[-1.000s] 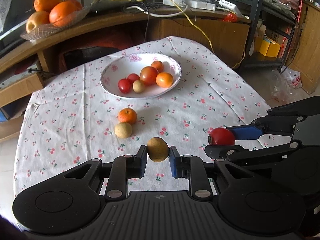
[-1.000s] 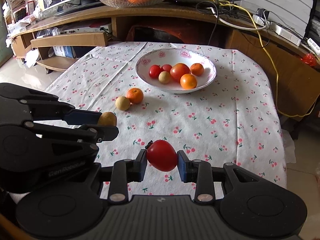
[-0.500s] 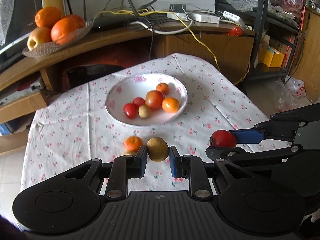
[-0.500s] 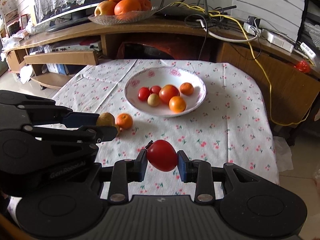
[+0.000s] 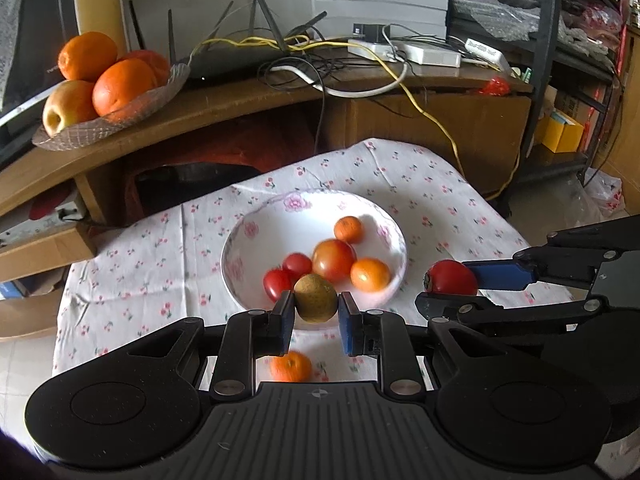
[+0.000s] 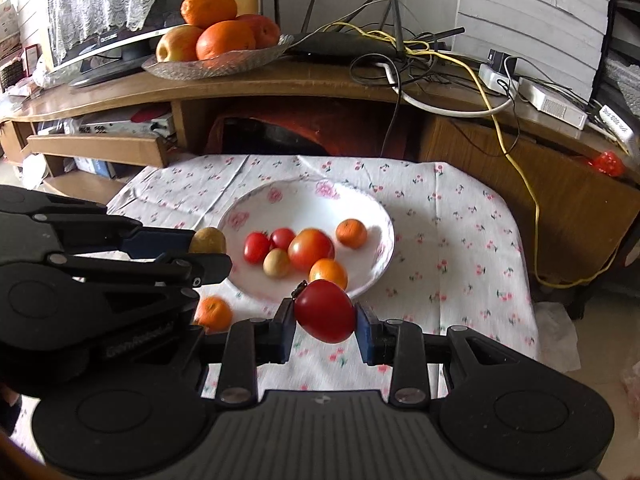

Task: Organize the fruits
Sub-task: 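Carry the kiwi and the red tomato over the white bowl with both grippers, then open the left gripper to drop the kiwi into the bowl while the right gripper holds the tomato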

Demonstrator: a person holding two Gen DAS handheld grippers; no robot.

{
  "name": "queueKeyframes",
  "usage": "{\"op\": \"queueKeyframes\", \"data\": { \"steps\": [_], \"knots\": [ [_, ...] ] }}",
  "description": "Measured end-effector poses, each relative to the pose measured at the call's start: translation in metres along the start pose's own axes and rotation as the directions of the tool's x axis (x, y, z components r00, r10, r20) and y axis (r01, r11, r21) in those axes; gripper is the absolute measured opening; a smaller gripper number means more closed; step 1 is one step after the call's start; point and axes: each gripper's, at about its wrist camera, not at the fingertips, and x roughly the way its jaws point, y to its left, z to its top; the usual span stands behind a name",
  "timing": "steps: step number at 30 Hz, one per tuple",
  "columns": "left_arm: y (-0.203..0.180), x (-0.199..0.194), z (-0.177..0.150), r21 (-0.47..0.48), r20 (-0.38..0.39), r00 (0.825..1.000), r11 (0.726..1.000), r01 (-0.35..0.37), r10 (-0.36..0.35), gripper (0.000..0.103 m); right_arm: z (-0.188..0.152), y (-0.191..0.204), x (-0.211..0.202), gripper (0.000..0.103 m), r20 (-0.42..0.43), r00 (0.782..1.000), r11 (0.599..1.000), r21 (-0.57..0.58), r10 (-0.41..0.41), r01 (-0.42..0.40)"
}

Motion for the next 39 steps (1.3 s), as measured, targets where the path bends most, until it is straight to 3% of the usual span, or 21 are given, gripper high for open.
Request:
{"op": "queueKeyframes", "data": {
  "steps": [20,33,39],
  "knots": [
    [0.026,0.087,0.038,-0.042,-0.064,0.998,0.999,-0.015,0.012,0.029,0.042,-0.033,0.087,0.033,-0.023,1.0,0.999,0.036,0.021,-0.021],
    [0.031,0.1,0.039,-0.058,-0.091,0.996,0.998,-0.015,0.009,0.03,0.042,-0.037,0.101,0.034,-0.027,0.999,0.997,0.062,0.044,-0.043],
    [0.032,0.1,0.039,-0.052,-0.084,0.996,0.998,-0.032,0.027,0.036,0.042,-0.037,0.101,0.034,-0.02,0.998,0.996,0.067,0.052,-0.051]
  ]
}}
